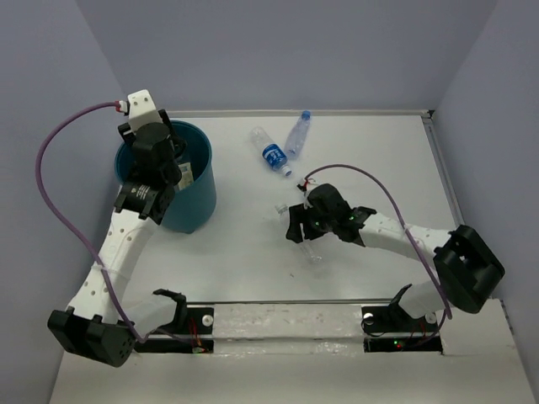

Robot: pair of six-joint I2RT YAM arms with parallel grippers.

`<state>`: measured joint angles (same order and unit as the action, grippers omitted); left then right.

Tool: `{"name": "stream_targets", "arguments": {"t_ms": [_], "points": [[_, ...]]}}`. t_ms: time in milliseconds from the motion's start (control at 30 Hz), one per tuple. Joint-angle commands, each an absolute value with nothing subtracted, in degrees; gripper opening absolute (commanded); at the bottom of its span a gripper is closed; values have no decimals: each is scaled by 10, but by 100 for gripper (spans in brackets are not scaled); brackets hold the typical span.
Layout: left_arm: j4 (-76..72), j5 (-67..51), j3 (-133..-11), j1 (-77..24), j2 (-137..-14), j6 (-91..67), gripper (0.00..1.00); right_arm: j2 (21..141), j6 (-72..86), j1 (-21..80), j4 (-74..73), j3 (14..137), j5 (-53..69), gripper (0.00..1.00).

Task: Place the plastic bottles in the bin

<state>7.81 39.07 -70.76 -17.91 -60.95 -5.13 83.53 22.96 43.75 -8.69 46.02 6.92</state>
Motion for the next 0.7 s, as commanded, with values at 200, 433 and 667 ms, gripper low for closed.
{"name": "stream_targets", "arguments": {"t_ms": [200,433,667], "points": [[52,305,-725,-134,-589,-105,96,713,223,440,-40,583,133,34],[62,140,-711,-134,-474,-152,99,805,216,440,25,830,187,33],[98,141,-650,-134,-296,-176,99,988,260,451,140,1045,221,31]]}}
